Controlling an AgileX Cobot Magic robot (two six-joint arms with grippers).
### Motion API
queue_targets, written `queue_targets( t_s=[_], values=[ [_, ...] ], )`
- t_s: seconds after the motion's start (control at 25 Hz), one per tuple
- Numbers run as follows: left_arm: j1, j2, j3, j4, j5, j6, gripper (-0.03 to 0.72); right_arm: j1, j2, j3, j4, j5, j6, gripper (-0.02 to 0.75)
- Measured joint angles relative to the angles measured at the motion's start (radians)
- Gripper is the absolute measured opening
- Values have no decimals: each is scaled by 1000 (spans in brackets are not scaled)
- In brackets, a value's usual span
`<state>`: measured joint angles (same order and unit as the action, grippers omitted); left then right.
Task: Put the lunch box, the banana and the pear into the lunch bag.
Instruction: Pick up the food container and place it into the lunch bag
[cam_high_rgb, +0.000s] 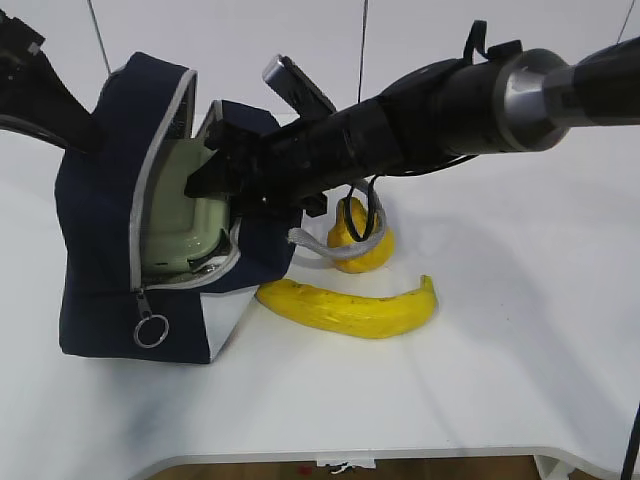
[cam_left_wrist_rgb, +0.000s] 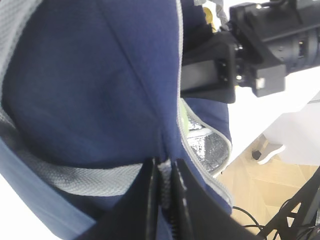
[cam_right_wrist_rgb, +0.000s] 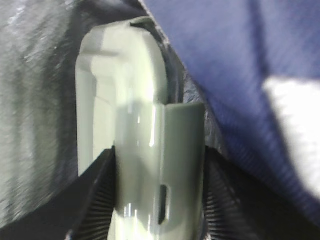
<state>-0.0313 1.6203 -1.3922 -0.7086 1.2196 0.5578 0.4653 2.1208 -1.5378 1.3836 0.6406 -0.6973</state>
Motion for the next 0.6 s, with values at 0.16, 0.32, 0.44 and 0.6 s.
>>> queue_targets(
  t_s=[0.16, 0.32, 0.44, 0.6],
  values=[
    [0, 1, 0, 2, 0, 1, 17, 1, 15, -20, -6, -14, 0, 370],
    [0, 2, 0, 5, 0, 1, 17, 1, 44, -44, -8, -21, 0, 370],
    [0, 2, 0, 32, 0, 1, 17, 1, 76, -63, -6, -21, 0, 370],
    [0, 2, 0, 61, 0, 1, 17, 1, 104, -80, -2, -22, 0, 370]
  ],
)
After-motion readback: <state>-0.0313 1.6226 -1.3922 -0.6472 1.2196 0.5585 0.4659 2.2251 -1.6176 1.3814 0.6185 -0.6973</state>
